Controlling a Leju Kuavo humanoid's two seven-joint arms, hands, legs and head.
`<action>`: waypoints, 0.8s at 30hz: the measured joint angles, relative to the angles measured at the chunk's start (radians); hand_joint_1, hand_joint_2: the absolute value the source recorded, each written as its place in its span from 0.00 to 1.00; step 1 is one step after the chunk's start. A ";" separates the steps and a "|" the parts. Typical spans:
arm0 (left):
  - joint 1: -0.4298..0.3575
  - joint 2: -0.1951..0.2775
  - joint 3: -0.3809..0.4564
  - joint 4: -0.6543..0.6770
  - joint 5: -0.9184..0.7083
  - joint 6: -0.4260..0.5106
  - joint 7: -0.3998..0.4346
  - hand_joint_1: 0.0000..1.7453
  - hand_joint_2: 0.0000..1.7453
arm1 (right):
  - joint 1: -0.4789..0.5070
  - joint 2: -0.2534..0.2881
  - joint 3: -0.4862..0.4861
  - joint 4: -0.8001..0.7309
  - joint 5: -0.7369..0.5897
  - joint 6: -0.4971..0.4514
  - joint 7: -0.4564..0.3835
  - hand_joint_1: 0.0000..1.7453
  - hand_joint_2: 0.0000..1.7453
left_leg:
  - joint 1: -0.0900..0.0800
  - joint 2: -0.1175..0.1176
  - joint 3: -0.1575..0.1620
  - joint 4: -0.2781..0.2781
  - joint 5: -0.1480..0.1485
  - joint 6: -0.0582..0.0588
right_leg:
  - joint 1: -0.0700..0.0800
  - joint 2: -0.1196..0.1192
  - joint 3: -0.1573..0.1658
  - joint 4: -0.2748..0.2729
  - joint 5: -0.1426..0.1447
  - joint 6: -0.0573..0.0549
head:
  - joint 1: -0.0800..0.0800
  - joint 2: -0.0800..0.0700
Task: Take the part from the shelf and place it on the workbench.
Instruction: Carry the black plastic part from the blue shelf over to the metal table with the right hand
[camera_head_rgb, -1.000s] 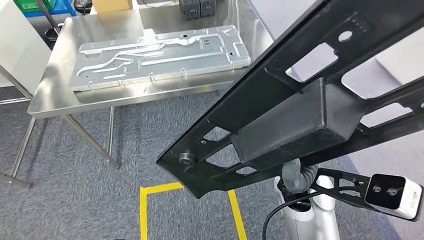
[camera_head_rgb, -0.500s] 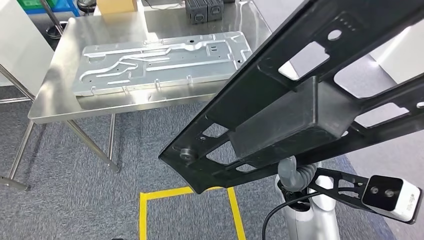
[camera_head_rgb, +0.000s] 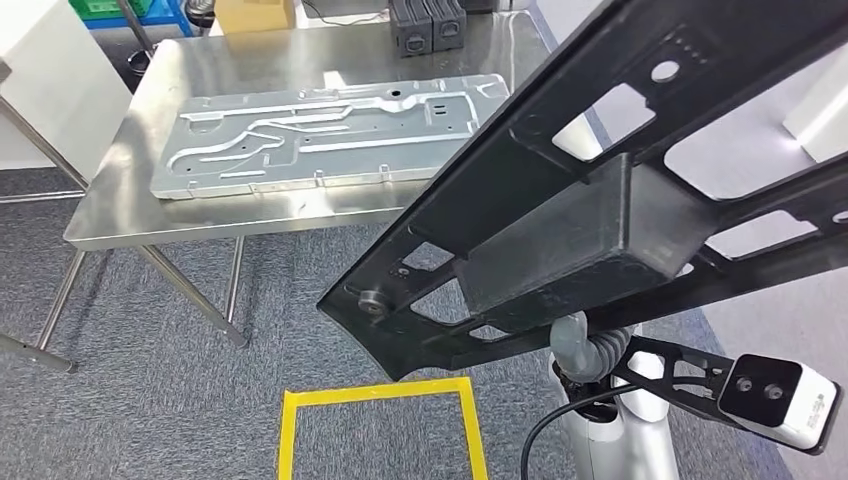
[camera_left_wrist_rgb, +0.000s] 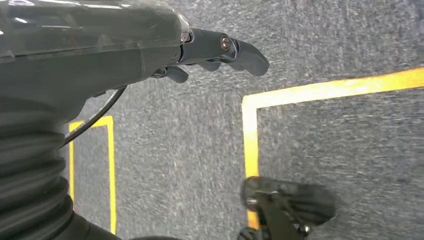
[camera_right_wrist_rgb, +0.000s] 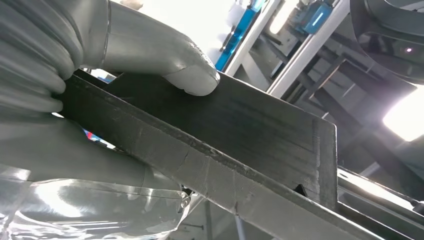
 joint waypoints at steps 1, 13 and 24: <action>-0.002 0.000 0.000 0.000 -0.001 0.000 0.000 0.00 1.00 | 0.000 0.000 0.001 0.000 0.000 -0.002 -0.002 1.00 1.00 | -0.007 0.015 0.019 -0.049 0.020 0.007 | 0.003 -0.006 0.008 0.000 -0.008 0.004 | 0.000 0.000; -0.003 -0.004 0.000 0.000 -0.005 0.002 -0.001 0.00 1.00 | 0.004 -0.011 0.010 -0.006 -0.029 -0.003 -0.008 1.00 1.00 | -0.001 -0.020 0.093 -0.111 -0.012 0.036 | -0.011 0.034 -0.165 0.228 -0.036 0.048 | 0.004 0.000; -0.005 -0.003 0.006 0.000 -0.004 0.002 -0.010 0.00 1.00 | -0.001 -0.013 0.016 -0.009 -0.052 -0.003 -0.007 1.00 1.00 | 0.003 -0.028 0.091 -0.021 -0.100 -0.018 | -0.011 0.041 -0.074 0.006 0.057 -0.003 | -0.002 0.000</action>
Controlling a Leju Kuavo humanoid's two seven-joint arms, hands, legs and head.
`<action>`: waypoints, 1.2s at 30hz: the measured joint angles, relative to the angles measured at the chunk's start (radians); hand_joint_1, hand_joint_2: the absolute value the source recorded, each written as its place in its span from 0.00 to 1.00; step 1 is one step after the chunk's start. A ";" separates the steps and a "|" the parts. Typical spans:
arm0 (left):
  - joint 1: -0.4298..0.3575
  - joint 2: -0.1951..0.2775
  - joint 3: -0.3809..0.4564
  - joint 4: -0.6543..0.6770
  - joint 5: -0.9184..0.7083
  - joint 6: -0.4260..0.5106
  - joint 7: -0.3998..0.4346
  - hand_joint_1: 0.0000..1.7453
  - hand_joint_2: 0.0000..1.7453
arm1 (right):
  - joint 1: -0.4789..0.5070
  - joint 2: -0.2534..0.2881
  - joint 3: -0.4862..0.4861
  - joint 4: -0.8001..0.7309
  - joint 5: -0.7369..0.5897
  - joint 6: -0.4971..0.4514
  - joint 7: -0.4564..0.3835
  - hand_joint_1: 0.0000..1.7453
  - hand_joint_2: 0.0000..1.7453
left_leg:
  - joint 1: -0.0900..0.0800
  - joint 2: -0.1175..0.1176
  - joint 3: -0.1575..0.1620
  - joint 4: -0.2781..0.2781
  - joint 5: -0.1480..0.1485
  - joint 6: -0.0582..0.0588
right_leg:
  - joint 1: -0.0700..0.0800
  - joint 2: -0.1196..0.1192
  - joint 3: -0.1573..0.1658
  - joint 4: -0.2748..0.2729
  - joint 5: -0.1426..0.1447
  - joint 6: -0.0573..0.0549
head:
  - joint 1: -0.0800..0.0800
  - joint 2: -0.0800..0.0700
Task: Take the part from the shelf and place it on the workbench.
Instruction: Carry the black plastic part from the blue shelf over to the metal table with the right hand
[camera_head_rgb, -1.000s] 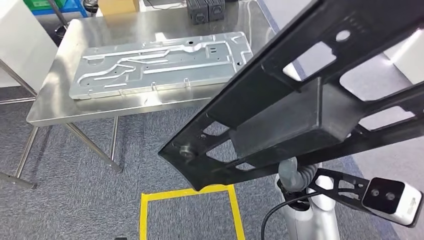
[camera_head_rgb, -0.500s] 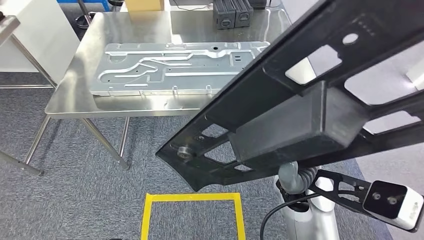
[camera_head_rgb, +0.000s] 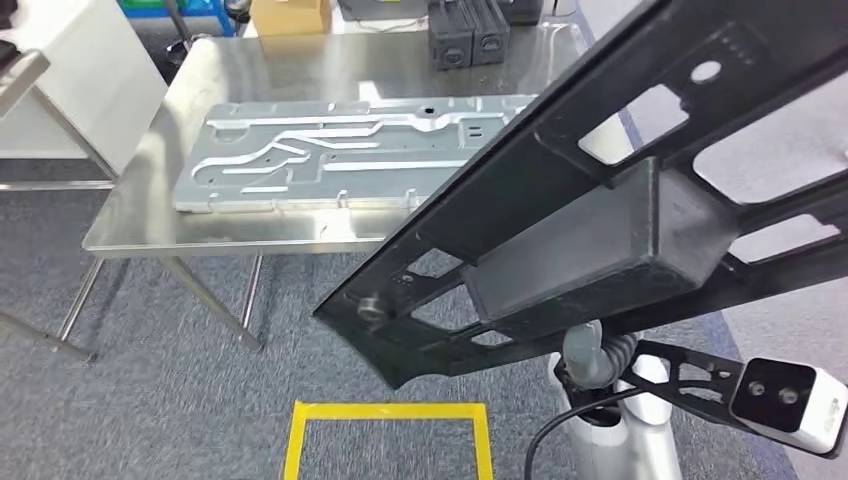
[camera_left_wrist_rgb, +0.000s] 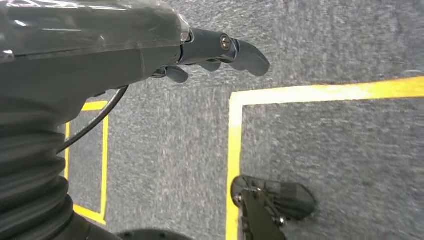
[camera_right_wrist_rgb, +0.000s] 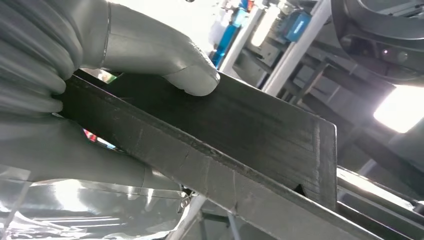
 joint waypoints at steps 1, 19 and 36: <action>0.001 0.000 0.000 0.000 0.000 0.000 -0.001 0.00 1.00 | 0.000 0.000 0.001 0.000 0.000 0.000 -0.001 1.00 1.00 | 0.001 0.000 -0.038 0.067 -0.025 -0.004 | 0.001 -0.001 0.006 0.000 -0.006 -0.004 | -0.002 0.000; 0.005 0.002 0.010 0.000 0.010 -0.006 -0.008 0.00 1.00 | 0.014 -0.003 0.002 -0.009 0.049 -0.017 -0.029 1.00 1.00 | -0.002 0.000 -0.008 -0.097 0.100 0.049 | 0.003 0.001 -0.102 0.272 -0.147 0.043 | 0.002 0.000; -0.003 0.000 0.012 0.000 0.010 -0.010 -0.006 0.00 1.00 | 0.023 -0.006 0.001 -0.014 0.089 -0.034 -0.050 1.00 1.00 | 0.004 0.000 -0.139 0.167 0.013 -0.011 | 0.001 0.004 0.040 -0.005 -0.028 -0.007 | -0.011 0.000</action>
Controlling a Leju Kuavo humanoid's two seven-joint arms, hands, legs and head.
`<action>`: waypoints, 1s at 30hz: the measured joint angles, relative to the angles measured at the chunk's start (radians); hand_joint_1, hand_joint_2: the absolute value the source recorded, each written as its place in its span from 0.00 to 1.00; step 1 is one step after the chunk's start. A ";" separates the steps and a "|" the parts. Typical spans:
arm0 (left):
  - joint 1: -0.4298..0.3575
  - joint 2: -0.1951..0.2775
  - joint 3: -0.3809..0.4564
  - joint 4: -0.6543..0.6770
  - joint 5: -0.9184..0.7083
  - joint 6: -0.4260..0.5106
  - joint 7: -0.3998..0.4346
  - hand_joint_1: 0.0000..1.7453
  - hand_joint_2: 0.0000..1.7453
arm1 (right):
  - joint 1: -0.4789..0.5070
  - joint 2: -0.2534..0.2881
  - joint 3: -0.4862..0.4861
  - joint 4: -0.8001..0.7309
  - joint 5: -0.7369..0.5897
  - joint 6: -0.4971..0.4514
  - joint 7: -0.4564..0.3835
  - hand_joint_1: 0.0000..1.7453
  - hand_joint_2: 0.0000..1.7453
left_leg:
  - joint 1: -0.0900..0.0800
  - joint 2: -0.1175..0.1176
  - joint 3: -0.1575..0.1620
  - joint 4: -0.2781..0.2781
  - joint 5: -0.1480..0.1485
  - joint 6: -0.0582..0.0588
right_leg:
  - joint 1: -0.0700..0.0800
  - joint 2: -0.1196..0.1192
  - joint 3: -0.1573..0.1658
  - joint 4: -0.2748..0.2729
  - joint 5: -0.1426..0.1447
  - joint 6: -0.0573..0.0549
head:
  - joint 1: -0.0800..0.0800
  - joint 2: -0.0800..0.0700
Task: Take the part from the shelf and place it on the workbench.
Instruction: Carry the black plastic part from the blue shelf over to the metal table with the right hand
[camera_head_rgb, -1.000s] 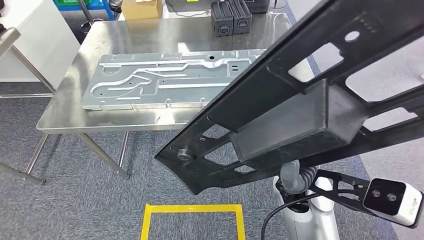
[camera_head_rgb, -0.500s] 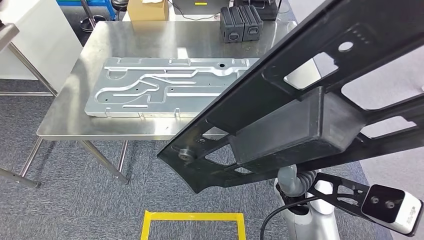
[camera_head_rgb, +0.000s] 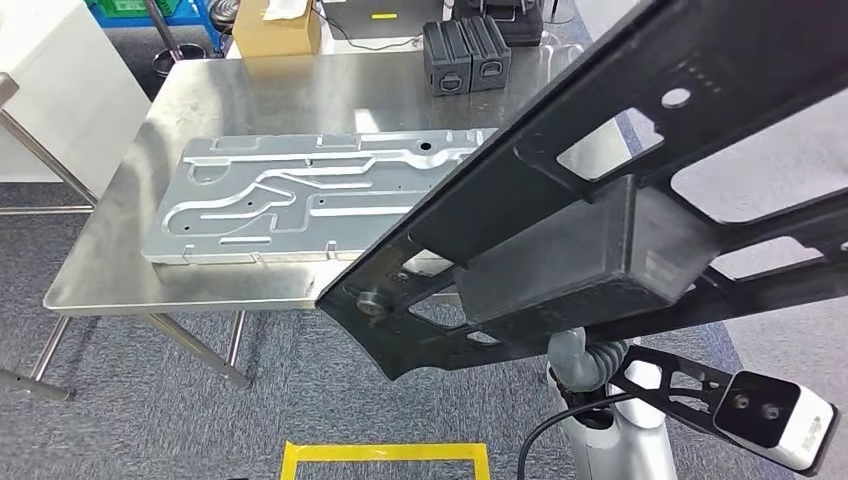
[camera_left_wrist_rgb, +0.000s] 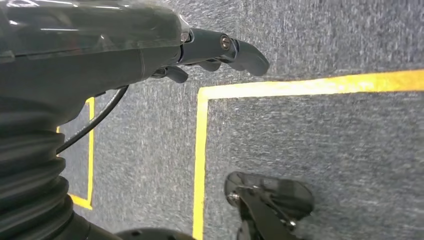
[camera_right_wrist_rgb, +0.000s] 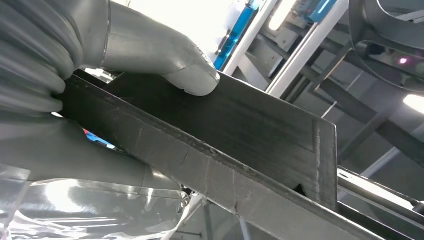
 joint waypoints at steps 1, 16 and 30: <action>0.000 0.000 0.001 0.000 0.000 0.002 0.000 0.00 1.00 | 0.000 0.000 0.000 0.000 0.000 0.000 -0.002 1.00 1.00 | 0.000 0.000 0.017 -0.069 0.056 0.003 | 0.000 0.001 0.012 0.000 -0.010 0.003 | 0.000 0.000; 0.003 -0.001 0.008 0.000 0.000 0.010 0.001 0.00 1.00 | 0.001 0.003 -0.006 -0.008 0.014 0.017 -0.014 1.00 1.00 | -0.005 -0.003 0.136 -0.249 0.071 0.058 | 0.000 0.000 -0.143 0.211 -0.030 0.047 | 0.003 0.000; 0.011 -0.008 0.025 0.000 0.015 0.003 -0.023 0.00 1.00 | -0.075 -0.008 -0.057 0.015 0.242 -0.169 0.082 1.00 1.00 | 0.000 0.000 0.002 0.025 -0.041 -0.002 | -0.001 0.001 -0.049 0.005 0.038 0.005 | -0.007 0.000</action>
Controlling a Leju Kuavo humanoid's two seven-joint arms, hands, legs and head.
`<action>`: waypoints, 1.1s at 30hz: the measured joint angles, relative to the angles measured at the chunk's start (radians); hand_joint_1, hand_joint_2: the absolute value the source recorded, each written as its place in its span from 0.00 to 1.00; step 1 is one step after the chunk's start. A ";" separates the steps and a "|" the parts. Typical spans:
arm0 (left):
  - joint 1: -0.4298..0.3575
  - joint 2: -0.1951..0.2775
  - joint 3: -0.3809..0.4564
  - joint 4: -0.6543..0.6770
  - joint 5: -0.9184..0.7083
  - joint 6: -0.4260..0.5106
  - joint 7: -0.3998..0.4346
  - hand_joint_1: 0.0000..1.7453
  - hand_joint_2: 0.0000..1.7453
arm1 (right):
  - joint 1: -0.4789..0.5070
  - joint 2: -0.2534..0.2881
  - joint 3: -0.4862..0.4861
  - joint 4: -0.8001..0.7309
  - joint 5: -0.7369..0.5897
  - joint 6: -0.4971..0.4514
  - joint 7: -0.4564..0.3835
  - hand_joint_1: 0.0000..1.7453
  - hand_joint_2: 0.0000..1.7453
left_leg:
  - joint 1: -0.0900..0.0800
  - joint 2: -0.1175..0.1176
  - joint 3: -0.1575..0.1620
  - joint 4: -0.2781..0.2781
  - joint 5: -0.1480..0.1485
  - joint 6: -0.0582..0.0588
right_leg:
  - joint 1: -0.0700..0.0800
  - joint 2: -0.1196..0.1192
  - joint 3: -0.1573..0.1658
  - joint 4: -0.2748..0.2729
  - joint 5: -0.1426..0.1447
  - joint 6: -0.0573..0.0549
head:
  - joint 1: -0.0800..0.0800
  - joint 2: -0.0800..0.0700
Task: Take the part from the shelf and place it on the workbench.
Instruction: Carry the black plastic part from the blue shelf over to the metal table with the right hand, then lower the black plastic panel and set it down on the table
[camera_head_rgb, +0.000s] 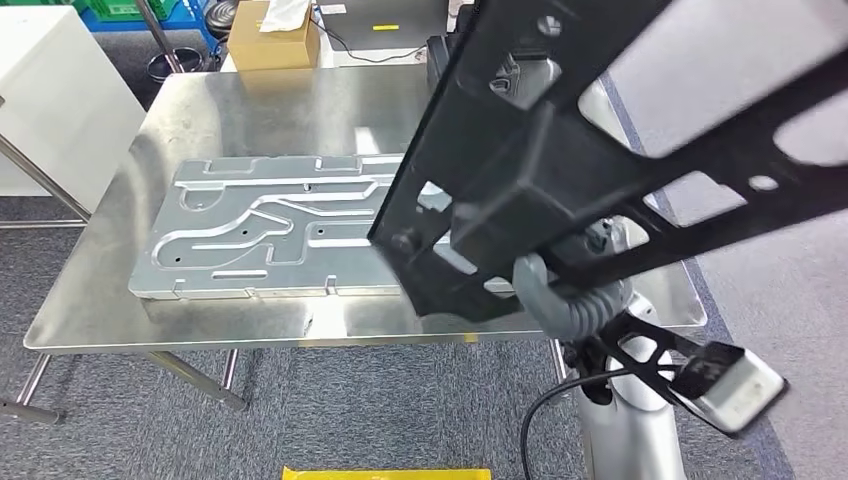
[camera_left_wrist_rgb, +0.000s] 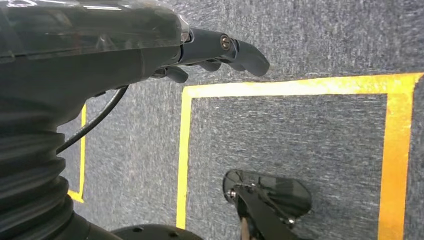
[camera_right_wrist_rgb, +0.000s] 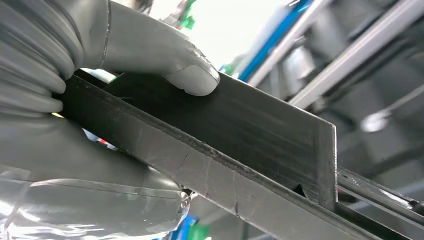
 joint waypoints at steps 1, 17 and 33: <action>0.001 0.000 0.001 0.000 0.001 -0.001 -0.001 0.00 1.00 | -0.016 -0.004 -0.001 0.004 0.013 -0.013 0.010 1.00 1.00 | 0.001 0.000 0.018 -0.054 0.042 0.000 | 0.000 0.001 0.004 0.001 -0.003 0.002 | 0.000 0.000; -0.004 -0.026 0.018 0.000 0.009 -0.013 -0.013 0.00 1.00 | -0.457 -0.135 0.007 0.194 0.142 -0.061 0.265 1.00 1.00 | -0.006 -0.001 0.108 -0.268 0.129 0.057 | 0.001 -0.002 -0.098 0.178 -0.038 0.042 | 0.003 0.000; -0.005 -0.039 0.023 0.000 0.006 -0.025 -0.018 0.00 1.00 | -0.936 -0.198 0.133 0.911 0.548 -0.247 0.446 1.00 1.00 | 0.000 0.000 0.018 -0.141 0.124 0.010 | 0.001 -0.001 -0.008 0.007 0.003 0.011 | 0.000 0.000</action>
